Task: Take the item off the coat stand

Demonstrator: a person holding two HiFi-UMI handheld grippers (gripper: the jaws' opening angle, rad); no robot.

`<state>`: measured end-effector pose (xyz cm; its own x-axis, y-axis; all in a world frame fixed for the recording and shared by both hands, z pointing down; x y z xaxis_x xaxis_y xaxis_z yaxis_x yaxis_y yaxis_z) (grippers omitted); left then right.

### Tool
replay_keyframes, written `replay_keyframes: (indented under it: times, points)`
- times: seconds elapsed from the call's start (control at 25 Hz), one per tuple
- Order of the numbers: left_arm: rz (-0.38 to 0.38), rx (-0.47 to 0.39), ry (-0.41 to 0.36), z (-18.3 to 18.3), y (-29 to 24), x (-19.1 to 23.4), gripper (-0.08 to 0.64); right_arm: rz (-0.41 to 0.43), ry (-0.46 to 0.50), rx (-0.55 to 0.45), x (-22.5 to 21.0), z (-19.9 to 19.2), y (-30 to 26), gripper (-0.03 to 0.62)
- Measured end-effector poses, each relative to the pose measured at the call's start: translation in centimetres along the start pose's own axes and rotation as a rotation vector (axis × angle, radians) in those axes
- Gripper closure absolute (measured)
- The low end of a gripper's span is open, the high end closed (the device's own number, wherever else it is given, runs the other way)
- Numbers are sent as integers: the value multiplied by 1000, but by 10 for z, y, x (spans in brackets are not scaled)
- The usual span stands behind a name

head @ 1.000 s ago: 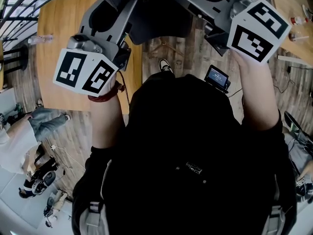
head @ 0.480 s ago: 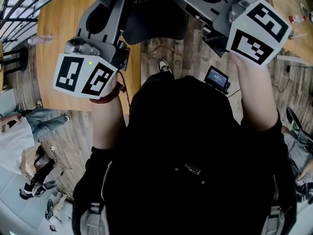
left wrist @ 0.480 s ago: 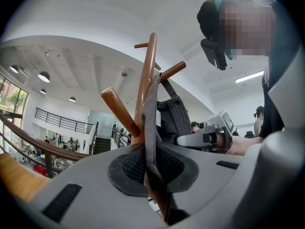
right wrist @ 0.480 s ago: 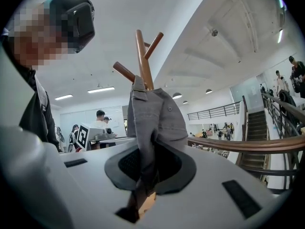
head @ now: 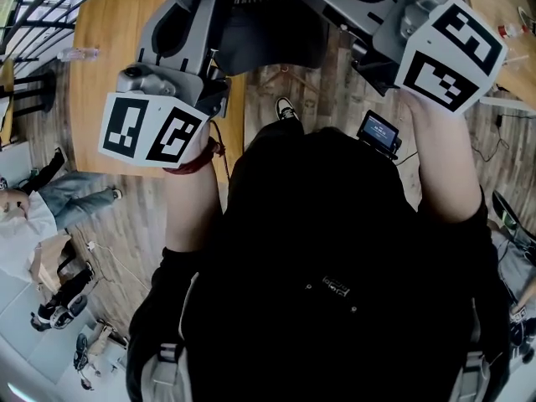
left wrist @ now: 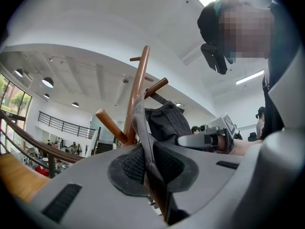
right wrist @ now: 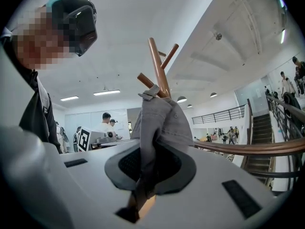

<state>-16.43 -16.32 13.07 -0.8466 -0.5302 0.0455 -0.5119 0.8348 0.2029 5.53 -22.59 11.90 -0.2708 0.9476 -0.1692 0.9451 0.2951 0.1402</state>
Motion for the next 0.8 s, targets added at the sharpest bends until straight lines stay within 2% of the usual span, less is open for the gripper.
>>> replay_keyframes:
  times: [0.12, 0.28, 0.52, 0.8]
  points:
    - [6, -7, 8, -16, -2, 0, 532, 4, 15, -5, -6, -7, -3, 549]
    - [34, 8, 39, -46, -3, 16, 531, -6, -2, 17, -26, -34, -15, 549]
    - [44, -19, 45, -37, 0, 22, 531, 20, 5, -4, -22, -23, -27, 551]
    - [21, -40, 33, -28, 3, 17, 531, 28, 4, -32, -15, -15, -24, 551]
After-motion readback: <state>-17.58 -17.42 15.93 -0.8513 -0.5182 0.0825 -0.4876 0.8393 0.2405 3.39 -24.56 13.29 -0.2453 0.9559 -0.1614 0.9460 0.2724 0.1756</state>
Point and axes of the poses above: the fingertips, and each gripper's own axes: y backward along the fingers, x to its left, z out of its top, the point moved 10 cm from there along y, backward along the fingers, and after that the axes turned 6 degrees about -x, right-handed, at the moved point
